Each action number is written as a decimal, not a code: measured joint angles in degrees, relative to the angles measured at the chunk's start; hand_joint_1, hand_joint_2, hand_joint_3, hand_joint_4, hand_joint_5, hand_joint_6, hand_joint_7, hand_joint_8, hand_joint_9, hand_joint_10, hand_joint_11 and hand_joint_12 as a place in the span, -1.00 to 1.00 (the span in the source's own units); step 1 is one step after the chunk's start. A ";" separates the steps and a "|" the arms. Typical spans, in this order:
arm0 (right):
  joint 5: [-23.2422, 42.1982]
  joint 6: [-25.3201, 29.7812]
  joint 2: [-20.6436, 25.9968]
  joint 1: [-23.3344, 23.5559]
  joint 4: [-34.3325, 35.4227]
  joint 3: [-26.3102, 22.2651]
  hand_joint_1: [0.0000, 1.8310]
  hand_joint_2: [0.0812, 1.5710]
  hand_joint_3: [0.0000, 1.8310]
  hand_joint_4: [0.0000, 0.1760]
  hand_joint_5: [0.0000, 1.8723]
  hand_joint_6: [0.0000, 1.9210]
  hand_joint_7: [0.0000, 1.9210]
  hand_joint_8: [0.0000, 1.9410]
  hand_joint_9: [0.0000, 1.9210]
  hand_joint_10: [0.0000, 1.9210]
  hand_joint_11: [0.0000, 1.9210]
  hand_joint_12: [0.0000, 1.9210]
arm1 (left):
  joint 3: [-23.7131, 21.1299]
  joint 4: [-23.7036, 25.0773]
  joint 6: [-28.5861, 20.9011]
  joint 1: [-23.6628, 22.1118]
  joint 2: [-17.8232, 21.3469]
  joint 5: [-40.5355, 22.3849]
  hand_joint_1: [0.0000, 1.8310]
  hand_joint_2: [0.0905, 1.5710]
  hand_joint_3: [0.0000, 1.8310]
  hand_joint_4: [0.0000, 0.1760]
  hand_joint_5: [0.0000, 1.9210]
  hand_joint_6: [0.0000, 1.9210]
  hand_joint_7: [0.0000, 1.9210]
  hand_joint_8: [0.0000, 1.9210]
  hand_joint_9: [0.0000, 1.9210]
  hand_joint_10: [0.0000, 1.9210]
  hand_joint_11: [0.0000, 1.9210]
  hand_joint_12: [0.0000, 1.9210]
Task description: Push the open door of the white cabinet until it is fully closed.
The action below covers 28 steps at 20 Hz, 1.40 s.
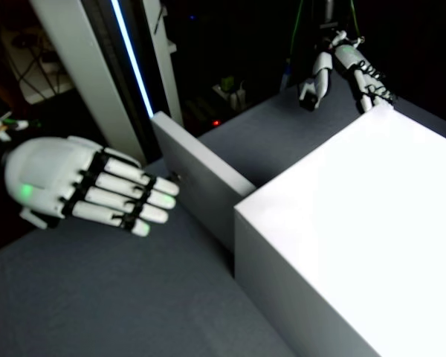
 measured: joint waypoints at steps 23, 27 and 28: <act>-13.81 4.57 -10.47 17.75 -14.29 6.51 -0.78 0.73 -1.00 -1.00 -0.67 -1.00 -0.75 -1.00 -0.95 -0.48 -1.00 0.24 | -1.03 -4.83 -0.02 4.48 0.50 -4.94 -0.64 0.83 -1.00 -1.00 -0.82 -1.00 -0.94 -1.00 -0.95 -1.00 -1.00 -0.81; -15.28 5.14 -12.61 21.11 -15.52 8.04 -0.74 0.71 -1.00 -1.00 -0.74 -1.00 -0.79 -1.00 -1.00 -0.39 -1.00 0.24 | -1.20 -5.33 0.00 5.27 0.50 -5.88 -0.69 0.83 -1.00 -1.00 -0.82 -1.00 -0.94 -1.00 -0.93 -1.00 -1.00 -0.61; -15.72 5.35 -13.40 22.05 -16.22 8.50 -0.75 0.71 -1.00 -1.00 -0.74 -1.00 -0.80 -1.00 -1.00 -0.44 -1.00 0.18 | -1.27 -5.90 0.02 5.49 0.50 -5.95 -0.71 0.83 -1.00 -1.00 -0.83 -1.00 -0.95 -1.00 -0.94 -1.00 -1.00 -0.60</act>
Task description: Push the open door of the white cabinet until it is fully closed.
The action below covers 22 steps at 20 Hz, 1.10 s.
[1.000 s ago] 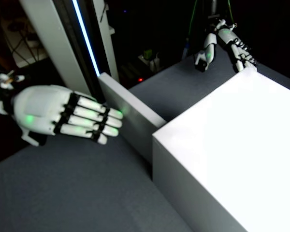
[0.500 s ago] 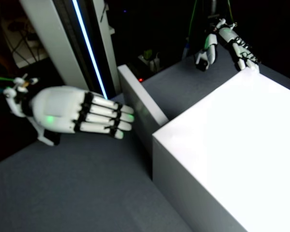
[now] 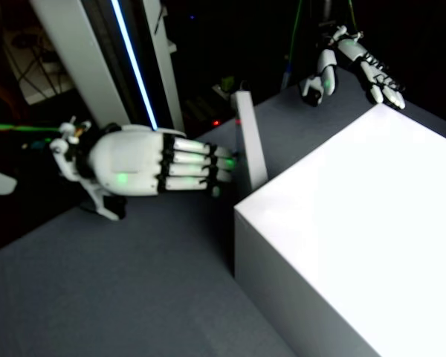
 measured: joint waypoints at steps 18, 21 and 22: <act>-10.12 0.90 -11.74 12.83 -3.96 8.33 -0.43 0.63 -1.00 -1.00 -0.82 -1.00 -0.85 -1.00 -0.86 -0.98 -1.00 -0.49 | 0.00 -0.52 0.00 0.52 0.11 -0.87 -0.72 0.81 -1.00 -1.00 -0.84 -1.00 -0.98 -1.00 -1.00 -1.00 -1.00 -0.67; -11.13 0.85 -13.14 13.64 -3.08 9.86 -0.55 0.65 -0.99 -1.00 -0.87 -1.00 -0.85 -1.00 -0.86 -0.99 -1.00 -0.43 | 0.00 -0.66 0.02 0.52 0.11 -0.83 -0.72 0.80 -1.00 -1.00 -0.83 -1.00 -0.97 -1.00 -1.00 -1.00 -1.00 -0.70; -11.39 0.79 -13.51 13.90 -2.67 10.34 -0.55 0.64 -1.00 -1.00 -0.86 -0.99 -0.86 -1.00 -0.86 -0.99 -1.00 -0.43 | 0.02 -0.57 0.02 0.52 0.11 -0.81 -0.71 0.81 -1.00 -1.00 -0.83 -1.00 -0.97 -1.00 -0.98 -0.99 -1.00 -0.67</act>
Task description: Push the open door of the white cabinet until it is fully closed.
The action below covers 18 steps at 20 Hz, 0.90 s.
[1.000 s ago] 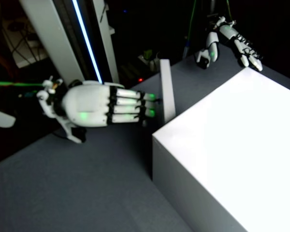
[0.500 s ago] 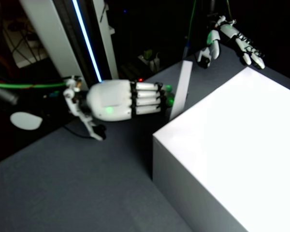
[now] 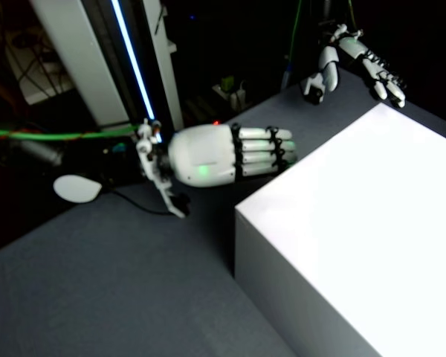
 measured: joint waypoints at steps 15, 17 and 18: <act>-1.18 -3.19 2.01 1.73 1.18 -2.73 -0.56 0.64 -1.00 -1.00 -0.85 -0.99 -0.85 -1.00 -0.85 -0.99 -1.00 -0.41 | -0.02 -0.04 0.00 0.00 0.00 -0.09 -0.69 0.81 -1.00 -1.00 -0.84 -1.00 -0.98 -1.00 -1.00 -1.00 -1.00 -0.69; 0.31 -1.62 3.37 1.53 -0.46 -3.52 -0.60 0.66 -1.00 -1.00 -0.82 -0.99 -0.81 -0.99 -0.80 -0.98 -1.00 -0.30 | -0.09 0.00 0.00 0.00 0.04 -0.11 -0.71 0.80 -1.00 -1.00 -0.84 -1.00 -0.97 -1.00 -0.98 -0.99 -1.00 -0.68; 1.33 -1.05 4.44 1.03 -0.81 -4.22 -0.63 0.68 -1.00 -1.00 -0.83 -1.00 -0.80 -0.99 -0.75 -0.97 -1.00 0.08 | -0.31 -0.17 0.02 0.00 0.07 -0.11 -0.71 0.80 -1.00 -1.00 -0.83 -1.00 -0.96 -1.00 -0.97 -0.99 -1.00 -0.65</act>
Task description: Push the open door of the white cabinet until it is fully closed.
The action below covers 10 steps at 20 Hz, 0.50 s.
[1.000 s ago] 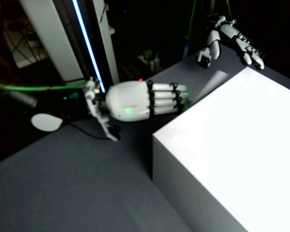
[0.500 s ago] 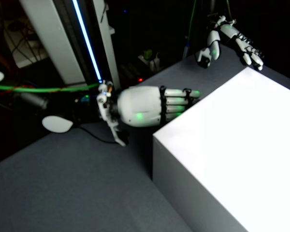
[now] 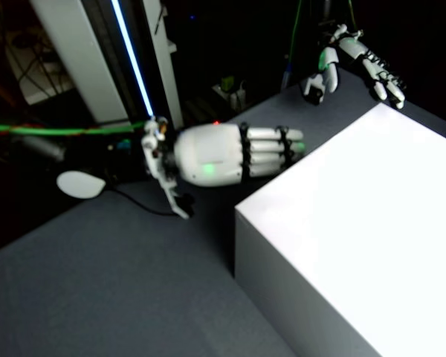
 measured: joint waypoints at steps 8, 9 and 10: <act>9.29 0.76 9.46 -8.68 1.77 -5.44 -0.52 0.71 -1.00 -1.00 -0.92 -1.00 -0.79 -1.00 -0.72 -0.94 -1.00 0.45 | -0.13 -0.07 0.02 0.02 0.00 0.00 -0.57 0.78 -1.00 -1.00 -0.77 -0.99 -0.90 -0.99 -0.90 -0.98 -1.00 -0.47; 10.08 0.46 10.40 -9.90 3.21 -5.95 -0.56 0.71 -1.00 -1.00 -0.91 -0.99 -0.80 -1.00 -0.74 -0.95 -1.00 0.48 | -0.13 -0.35 0.04 0.22 0.00 0.13 -0.63 0.78 -1.00 -1.00 -0.77 -1.00 -0.89 -0.99 -0.87 -0.98 -1.00 -0.37; 10.97 -1.03 11.85 -11.28 5.88 -6.91 -0.61 0.73 -1.00 -1.00 -0.89 -0.98 -0.79 -1.00 -0.78 -0.96 -1.00 0.33 | -0.11 -0.37 0.07 0.24 0.07 0.13 -0.66 0.78 -1.00 -1.00 -0.78 -1.00 -0.89 -1.00 -0.88 -0.99 -1.00 -0.36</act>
